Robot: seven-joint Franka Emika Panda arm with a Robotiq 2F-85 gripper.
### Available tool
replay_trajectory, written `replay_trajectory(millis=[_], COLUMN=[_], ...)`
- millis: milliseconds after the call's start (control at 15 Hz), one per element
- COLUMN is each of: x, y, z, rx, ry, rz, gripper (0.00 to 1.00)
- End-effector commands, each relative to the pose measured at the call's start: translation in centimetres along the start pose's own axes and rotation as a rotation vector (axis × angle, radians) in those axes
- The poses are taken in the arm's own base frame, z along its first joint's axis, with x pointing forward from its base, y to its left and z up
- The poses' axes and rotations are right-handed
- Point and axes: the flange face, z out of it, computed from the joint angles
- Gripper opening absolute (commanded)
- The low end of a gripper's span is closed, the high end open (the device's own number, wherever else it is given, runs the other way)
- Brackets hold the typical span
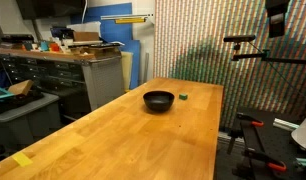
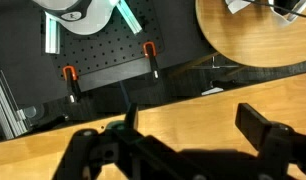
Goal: Put the green cube inside the black bowl
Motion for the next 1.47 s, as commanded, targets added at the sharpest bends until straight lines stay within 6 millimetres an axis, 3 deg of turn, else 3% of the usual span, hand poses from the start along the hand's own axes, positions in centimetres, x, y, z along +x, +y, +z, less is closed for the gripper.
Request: replay_trajectory(millis=[0, 600, 1067, 1400], x=[0.0, 0.7, 3.5, 6.6], y=[0.0, 0.9, 5.1, 9.6], z=[-0.1, 0.5, 1.2, 2.4], rx=[0.001, -0.050, -0.062, -0.045], ry=[0.001, 0.037, 0.113, 0.144], rz=[0.000, 0.029, 0.101, 0.188], gripper=[1.00, 1.00, 1.00, 1.00])
